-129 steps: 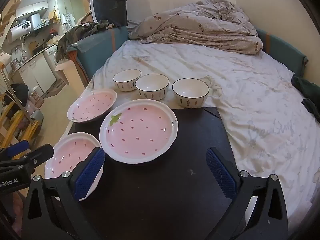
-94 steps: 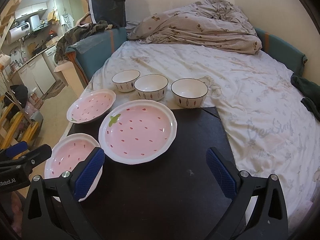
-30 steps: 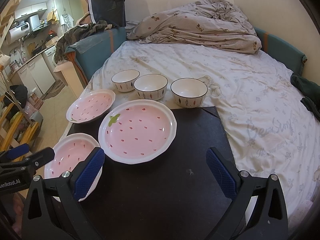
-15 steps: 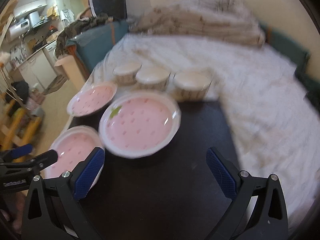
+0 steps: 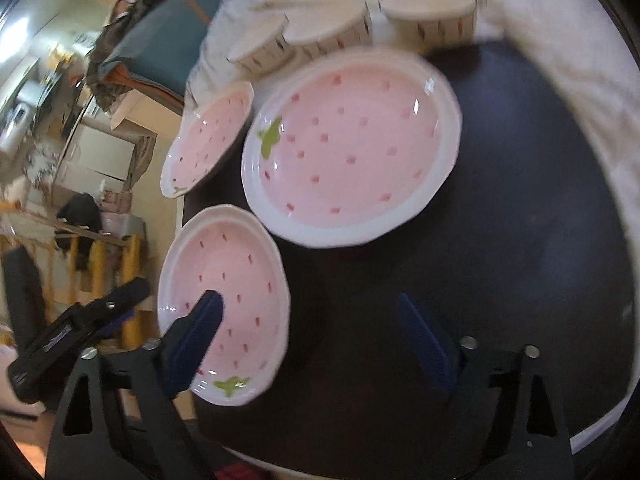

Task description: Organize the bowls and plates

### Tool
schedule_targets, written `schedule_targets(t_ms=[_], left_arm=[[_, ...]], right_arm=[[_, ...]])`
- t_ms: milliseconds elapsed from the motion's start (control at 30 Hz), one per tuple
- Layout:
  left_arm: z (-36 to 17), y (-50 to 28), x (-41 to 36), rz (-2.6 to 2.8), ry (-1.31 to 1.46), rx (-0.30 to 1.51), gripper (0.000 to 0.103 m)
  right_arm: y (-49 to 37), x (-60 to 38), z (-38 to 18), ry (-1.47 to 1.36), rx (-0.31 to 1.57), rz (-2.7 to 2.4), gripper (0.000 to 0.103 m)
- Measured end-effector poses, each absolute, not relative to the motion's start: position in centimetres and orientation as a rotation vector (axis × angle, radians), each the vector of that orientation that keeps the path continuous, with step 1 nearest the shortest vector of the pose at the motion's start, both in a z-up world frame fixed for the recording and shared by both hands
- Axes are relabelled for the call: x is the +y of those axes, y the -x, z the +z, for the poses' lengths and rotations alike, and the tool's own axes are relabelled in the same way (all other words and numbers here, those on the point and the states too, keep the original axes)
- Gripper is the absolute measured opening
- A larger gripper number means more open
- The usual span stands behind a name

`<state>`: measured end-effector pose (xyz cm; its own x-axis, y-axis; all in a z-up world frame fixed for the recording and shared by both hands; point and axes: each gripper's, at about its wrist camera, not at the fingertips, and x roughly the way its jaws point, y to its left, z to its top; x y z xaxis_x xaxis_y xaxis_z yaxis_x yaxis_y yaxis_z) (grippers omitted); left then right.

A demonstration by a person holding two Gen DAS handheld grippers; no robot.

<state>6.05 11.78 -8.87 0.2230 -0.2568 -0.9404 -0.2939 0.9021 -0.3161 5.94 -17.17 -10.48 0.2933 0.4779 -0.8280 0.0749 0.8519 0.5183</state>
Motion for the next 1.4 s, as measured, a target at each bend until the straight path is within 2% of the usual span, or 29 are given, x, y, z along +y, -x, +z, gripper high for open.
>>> schedule_targets(t_ms=[67, 167, 233, 267, 333, 400, 467, 800, 1167, 1400], left_arm=[[-9.2, -5.9, 12.0, 0.060, 0.467, 1.355, 0.099], [-9.8, -6.2, 12.4, 0.083, 0.447, 1.372, 0.092], [-10.5, -6.1, 12.8, 0.084, 0.480, 1.387, 0.088], [-10.6, -6.1, 13.1, 0.087, 0.484, 1.388, 0.083], [-10.9, -5.9, 13.4, 0.102, 0.481, 1.393, 0.075], [-11.1, -5.6, 13.8, 0.113, 0.482, 1.401, 0.061], [-11.4, -5.6, 14.2, 0.105, 0.494, 1.411, 0.057], [-12.5, -4.5, 9.3, -0.033, 0.386, 1.519, 0.054], [-11.8, -5.4, 4.9, -0.110, 0.327, 1.521, 0.054], [-10.7, -6.2, 2.5, -0.112, 0.233, 1.490, 0.054]], right_arm=[[-6.2, -16.6, -12.1, -0.580, 1.304, 0.288, 0.082], [-6.3, -15.3, -13.7, -0.618, 1.352, 0.316, 0.068], [-6.4, -14.2, -14.3, -0.601, 1.368, 0.331, 0.055], [-6.4, -13.7, -14.6, -0.589, 1.373, 0.339, 0.051], [-6.6, -12.8, -14.8, -0.568, 1.385, 0.355, 0.028], [-6.6, -12.0, -14.9, -0.511, 1.396, 0.364, 0.011], [-6.4, -11.7, -14.7, -0.468, 1.379, 0.368, 0.011], [-0.9, -17.0, -15.0, -0.536, 1.425, 0.364, 0.011], [-1.7, -22.9, -12.6, -0.471, 1.369, 0.227, 0.006], [-3.3, -22.8, -12.1, -0.398, 1.375, 0.231, 0.006]])
